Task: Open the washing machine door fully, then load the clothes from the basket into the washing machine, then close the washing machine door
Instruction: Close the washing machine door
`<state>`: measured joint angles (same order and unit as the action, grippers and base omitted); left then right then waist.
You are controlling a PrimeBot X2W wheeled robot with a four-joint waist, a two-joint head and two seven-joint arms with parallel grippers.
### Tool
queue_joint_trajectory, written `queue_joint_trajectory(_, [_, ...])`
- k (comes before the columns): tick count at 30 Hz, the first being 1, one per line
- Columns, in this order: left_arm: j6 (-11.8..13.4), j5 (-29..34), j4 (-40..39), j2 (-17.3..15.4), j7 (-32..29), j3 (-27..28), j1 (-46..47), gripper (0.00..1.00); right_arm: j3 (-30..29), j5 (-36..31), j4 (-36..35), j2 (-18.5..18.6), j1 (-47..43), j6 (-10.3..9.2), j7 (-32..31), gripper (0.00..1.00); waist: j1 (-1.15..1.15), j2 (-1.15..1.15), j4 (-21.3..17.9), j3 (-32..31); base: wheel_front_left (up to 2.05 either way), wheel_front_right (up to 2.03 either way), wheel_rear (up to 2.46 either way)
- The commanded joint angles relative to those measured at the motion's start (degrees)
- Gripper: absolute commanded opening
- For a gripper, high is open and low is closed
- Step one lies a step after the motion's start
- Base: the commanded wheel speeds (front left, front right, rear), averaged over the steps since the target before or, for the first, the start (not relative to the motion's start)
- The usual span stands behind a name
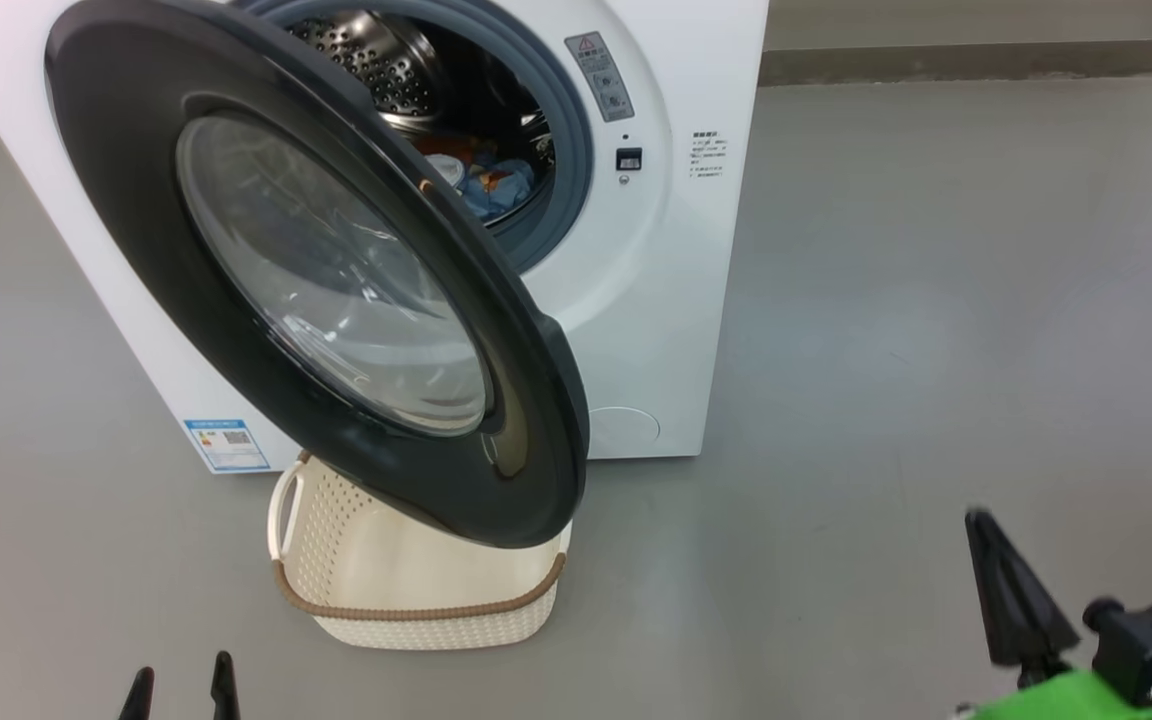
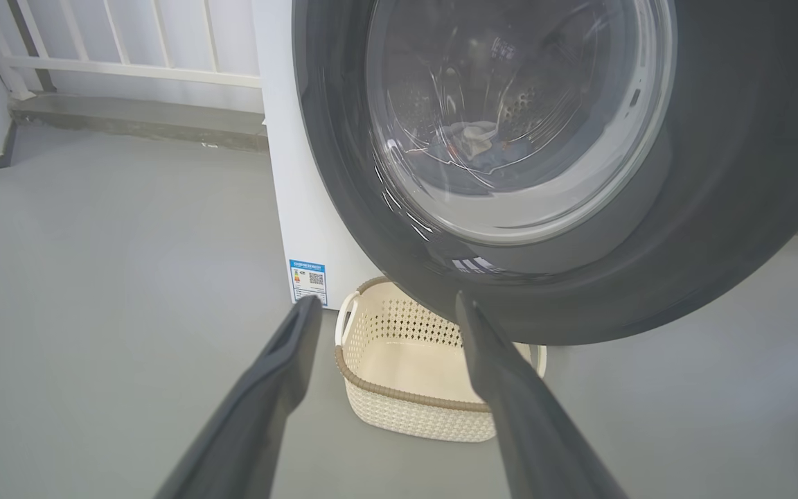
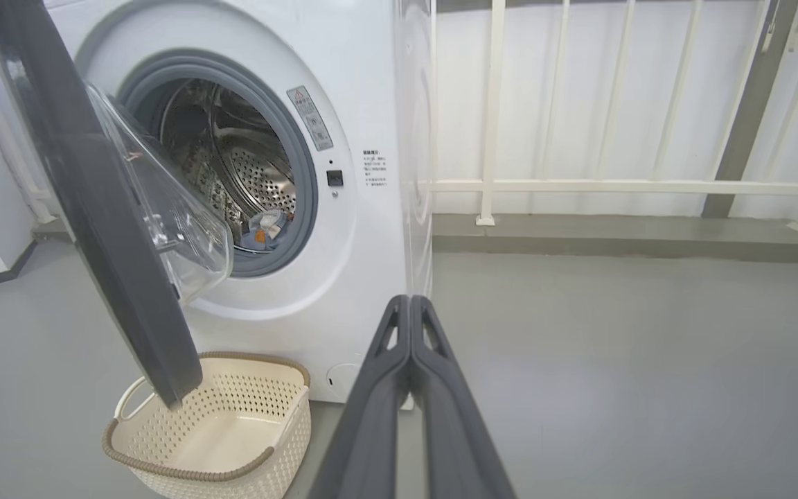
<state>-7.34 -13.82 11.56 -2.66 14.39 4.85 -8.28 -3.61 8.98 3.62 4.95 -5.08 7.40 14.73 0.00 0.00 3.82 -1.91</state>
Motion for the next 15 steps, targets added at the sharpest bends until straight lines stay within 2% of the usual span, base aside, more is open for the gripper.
queue_joint_trajectory(1, [-0.1, 0.5, -1.4, -0.3, 0.6, 1.7, 1.8, 1.0, 1.6, -0.7, -2.6, 0.5, 3.9, 0.09, 0.3, 0.0, 0.0, 0.0, 0.4, 0.4, 0.0, 0.0, 0.0])
queue_joint_trajectory(7, [-0.1, 0.5, -1.6, -0.2, 0.6, 1.8, 2.6, 1.0, 5.7, -0.2, -7.2, 0.2, 10.6, 0.09, 0.3, 0.0, 0.0, 0.0, 1.4, 1.0, 0.0, 0.0, 0.0])
queue_joint_trajectory(15, [-0.1, -0.7, -1.4, -0.2, 0.6, 1.0, 3.4, 1.0, 17.1, 0.8, -13.6, -0.5, 20.5, 0.09, 0.3, 0.0, 0.0, 0.0, 4.0, 1.7, 0.0, 0.0, 0.0])
